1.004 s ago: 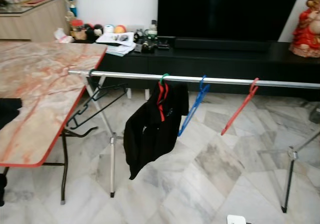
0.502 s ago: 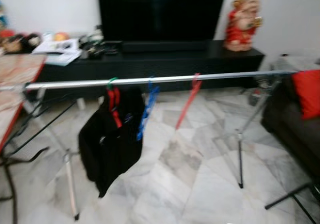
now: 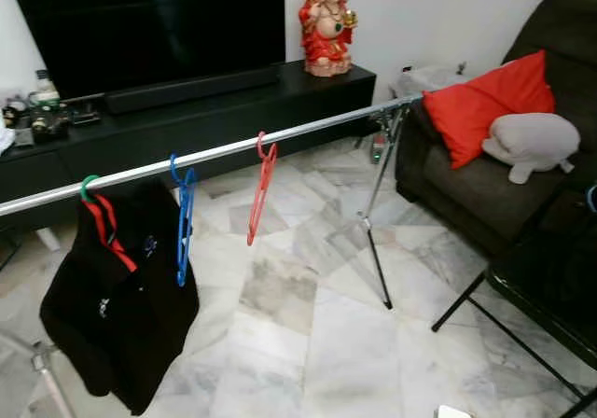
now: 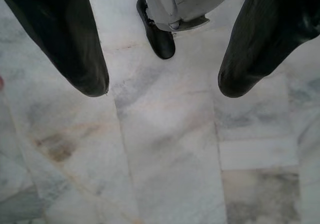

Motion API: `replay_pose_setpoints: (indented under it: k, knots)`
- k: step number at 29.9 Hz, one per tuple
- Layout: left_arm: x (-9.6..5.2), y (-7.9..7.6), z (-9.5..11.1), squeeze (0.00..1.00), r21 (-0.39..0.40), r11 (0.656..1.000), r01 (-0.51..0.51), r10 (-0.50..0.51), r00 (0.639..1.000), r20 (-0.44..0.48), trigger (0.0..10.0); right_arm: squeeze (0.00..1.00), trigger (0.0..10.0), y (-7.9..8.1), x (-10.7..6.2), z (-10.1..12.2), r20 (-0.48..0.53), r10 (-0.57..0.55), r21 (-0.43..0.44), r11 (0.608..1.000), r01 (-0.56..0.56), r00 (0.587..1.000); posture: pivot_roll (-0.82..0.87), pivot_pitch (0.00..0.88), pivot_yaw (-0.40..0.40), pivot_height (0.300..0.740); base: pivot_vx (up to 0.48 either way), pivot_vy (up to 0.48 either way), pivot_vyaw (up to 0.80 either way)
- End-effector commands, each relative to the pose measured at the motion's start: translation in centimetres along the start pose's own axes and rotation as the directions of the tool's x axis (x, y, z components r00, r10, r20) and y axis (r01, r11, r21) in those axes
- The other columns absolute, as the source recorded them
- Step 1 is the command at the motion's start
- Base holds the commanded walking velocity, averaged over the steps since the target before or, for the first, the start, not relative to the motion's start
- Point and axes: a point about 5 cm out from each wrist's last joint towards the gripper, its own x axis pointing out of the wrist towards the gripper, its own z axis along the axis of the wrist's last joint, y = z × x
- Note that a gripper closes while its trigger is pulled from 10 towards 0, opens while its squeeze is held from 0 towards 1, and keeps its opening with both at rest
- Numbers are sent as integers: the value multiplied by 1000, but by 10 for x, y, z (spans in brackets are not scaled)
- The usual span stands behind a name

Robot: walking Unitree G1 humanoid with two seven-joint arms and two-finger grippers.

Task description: Hang hanger

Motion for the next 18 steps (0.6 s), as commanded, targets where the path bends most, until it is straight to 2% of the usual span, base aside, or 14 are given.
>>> replay_pose_setpoints:
  k: [1, 11, 18]
  knots:
    - [-1, 0, -7, 0, -20, 1000, 0, -1, 1000, -26, 10000, 0, 10000, 4, 0, -2, -7, 2, -7, 1000, -2, 1000, -2, 6, 38, 740, 0, 0, 0]
    - [-1, -1, -7, 0, -19, 1000, 8, -9, 999, -31, 10000, 0, 10000, 5, -3, -11, -27, 8, -39, 999, -9, 1000, -2, 6, 36, 740, 0, 0, 0]
    - [-1, -1, -6, 0, 9, 1000, 10, -9, 999, -32, 10000, 0, 10000, 5, -3, -12, -34, 14, -47, 999, -15, 999, -1, 3, 33, 740, 0, -36, -785]
